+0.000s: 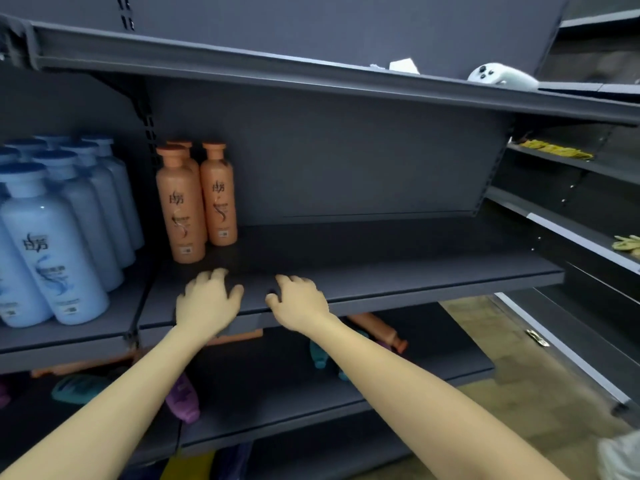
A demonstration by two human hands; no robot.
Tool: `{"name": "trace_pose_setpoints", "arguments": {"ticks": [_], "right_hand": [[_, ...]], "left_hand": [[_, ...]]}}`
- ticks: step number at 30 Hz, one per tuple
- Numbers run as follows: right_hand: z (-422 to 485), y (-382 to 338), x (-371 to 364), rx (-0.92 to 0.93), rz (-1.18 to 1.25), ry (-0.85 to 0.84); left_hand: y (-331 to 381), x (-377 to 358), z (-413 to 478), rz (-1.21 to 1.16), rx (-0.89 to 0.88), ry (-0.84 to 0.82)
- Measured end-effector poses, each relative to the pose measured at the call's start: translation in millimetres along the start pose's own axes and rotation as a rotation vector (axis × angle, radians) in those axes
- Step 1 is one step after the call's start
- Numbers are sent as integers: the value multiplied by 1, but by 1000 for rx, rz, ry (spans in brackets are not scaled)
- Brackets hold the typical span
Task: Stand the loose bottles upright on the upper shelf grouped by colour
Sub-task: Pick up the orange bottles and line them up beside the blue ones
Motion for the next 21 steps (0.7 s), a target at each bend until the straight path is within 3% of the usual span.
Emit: {"name": "trace_pose_setpoints", "arguments": {"ticks": [21], "right_hand": [[-150, 105, 15, -138, -32, 7]], "left_hand": [[112, -64, -127, 23, -115, -91]]}}
Point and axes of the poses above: each hand's wrist, its own z-axis towards the middle knuckle, its own x-axis out of the back of the hand, y = z × x, the point moved 8 cm from there along z, towards the middle knuckle, and after that the axes turned 4 degrees about -y, right-handed, at the moved point
